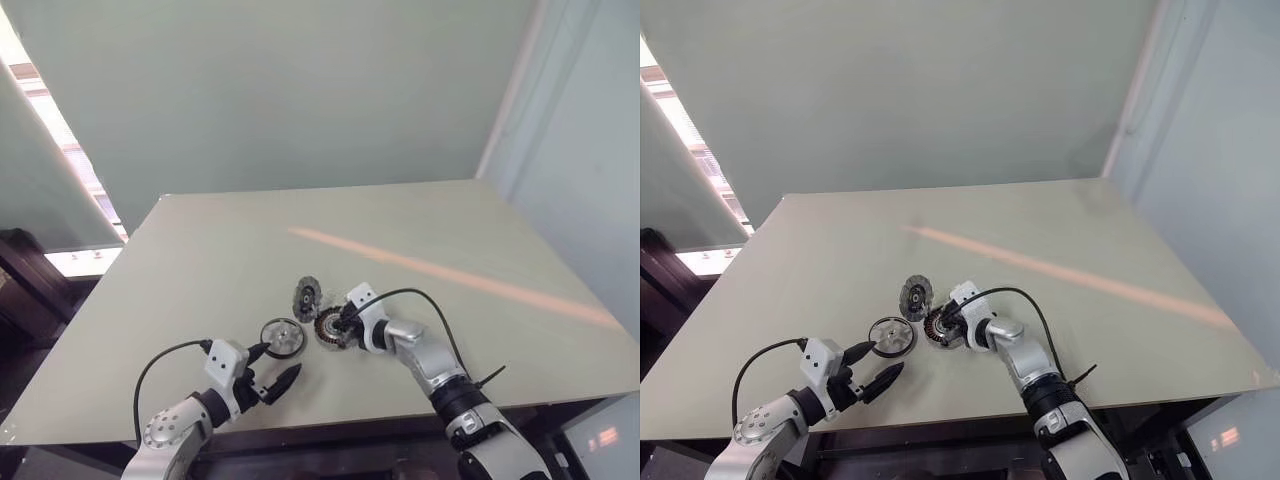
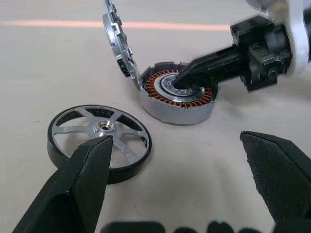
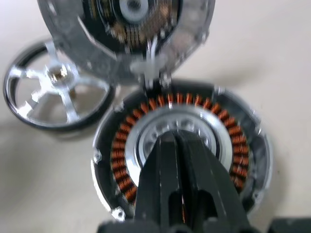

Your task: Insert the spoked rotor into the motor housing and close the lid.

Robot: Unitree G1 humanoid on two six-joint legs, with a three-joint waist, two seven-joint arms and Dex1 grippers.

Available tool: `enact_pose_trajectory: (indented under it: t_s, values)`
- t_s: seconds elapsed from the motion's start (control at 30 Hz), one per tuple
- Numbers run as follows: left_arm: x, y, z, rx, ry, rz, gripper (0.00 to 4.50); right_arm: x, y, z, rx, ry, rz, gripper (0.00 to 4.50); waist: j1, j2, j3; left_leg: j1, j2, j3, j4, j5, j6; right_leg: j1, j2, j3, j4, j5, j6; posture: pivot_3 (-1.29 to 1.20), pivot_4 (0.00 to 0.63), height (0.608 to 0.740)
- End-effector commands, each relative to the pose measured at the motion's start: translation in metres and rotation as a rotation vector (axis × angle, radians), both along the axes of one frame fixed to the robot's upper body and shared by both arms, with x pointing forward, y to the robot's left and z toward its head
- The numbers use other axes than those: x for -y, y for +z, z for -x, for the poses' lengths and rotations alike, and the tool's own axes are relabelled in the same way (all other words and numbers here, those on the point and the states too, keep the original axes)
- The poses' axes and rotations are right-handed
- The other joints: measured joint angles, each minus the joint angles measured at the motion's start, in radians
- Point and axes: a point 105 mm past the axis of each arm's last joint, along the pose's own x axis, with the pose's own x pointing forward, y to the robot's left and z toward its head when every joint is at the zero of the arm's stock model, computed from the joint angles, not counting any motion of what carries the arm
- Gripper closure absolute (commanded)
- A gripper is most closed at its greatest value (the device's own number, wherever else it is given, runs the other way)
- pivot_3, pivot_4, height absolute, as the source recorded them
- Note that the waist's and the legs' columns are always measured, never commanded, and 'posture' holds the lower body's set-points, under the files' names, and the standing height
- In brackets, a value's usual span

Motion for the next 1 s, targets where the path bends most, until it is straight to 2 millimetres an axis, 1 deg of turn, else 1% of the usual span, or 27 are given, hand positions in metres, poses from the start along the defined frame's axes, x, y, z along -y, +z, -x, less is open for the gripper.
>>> enact_pose_trajectory:
  t_s: [0.03,0.23,0.37,0.47,0.57,0.67,0.77,0.9,1.0]
  values:
    - [-0.001,0.017,-0.004,0.069,0.0,-0.008,0.0,-0.004,0.005,-0.005,0.039,0.013,0.009,4.43,0.0,0.0,0.0,0.0,0.0,0.0,0.0,0.0,0.0,0.0,0.0,0.0,0.0,0.0,0.0,0.0,0.0,0.74]
    - [-0.007,0.017,0.0,0.052,0.056,0.038,0.0,0.001,0.037,-0.013,0.107,0.003,-0.093,4.43,0.0,0.0,0.0,0.0,0.0,0.0,0.0,0.0,0.0,0.0,0.0,0.0,0.0,0.0,0.0,0.0,0.0,0.74]
    - [-0.013,0.016,0.006,-0.019,0.141,0.149,0.0,0.002,0.056,-0.01,0.157,0.029,-0.143,4.43,0.0,0.0,0.0,0.0,0.0,0.0,0.0,0.0,0.0,0.0,0.0,0.001,0.0,0.0,0.0,0.0,0.0,0.74]
    - [-0.02,0.01,0.012,-0.099,0.219,0.214,0.0,0.004,0.065,-0.005,0.185,0.045,-0.16,4.43,0.0,0.0,0.0,0.0,0.001,0.0,-0.001,0.0,0.0,0.0,0.0,0.0,0.0,0.0,0.0,0.0,0.0,0.74]
    - [-0.029,0.002,0.013,-0.172,0.314,0.248,0.0,0.007,0.067,0.0,0.194,0.05,-0.158,4.43,0.0,0.0,0.0,0.0,0.001,0.0,0.0,0.0,0.0,0.0,0.0,0.0,0.0,0.0,0.0,0.0,0.0,0.74]
    - [-0.035,-0.002,0.01,-0.192,0.377,0.277,0.0,0.009,0.067,0.005,0.205,0.059,-0.145,4.43,0.001,-0.001,0.0,0.0,0.001,0.0,0.001,0.0,0.0,0.0,0.0,0.0,0.0,0.0,0.0,0.0,0.0,0.74]
    - [-0.034,-0.011,-0.003,-0.266,0.431,0.336,0.0,0.013,0.065,0.011,0.214,0.066,-0.128,4.43,0.003,-0.001,0.0,0.0,0.0,-0.001,0.002,0.0,0.0,0.0,0.0,0.0,0.0,0.0,0.0,0.0,0.0,0.74]
    - [-0.032,-0.013,-0.021,-0.286,0.482,0.409,0.0,0.016,0.063,0.018,0.209,0.068,-0.12,4.43,0.001,-0.003,0.0,0.0,0.0,0.0,0.002,0.0,0.0,0.001,0.0,0.0,0.0,0.0,0.0,0.0,0.0,0.74]
    - [-0.027,-0.016,-0.03,-0.31,0.492,0.44,0.0,0.017,0.061,0.023,0.202,0.07,-0.115,4.43,0.001,-0.004,0.0,-0.001,0.0,0.0,0.001,0.0,0.0,0.0,0.0,0.0,-0.001,0.0,0.0,0.0,0.0,0.74]
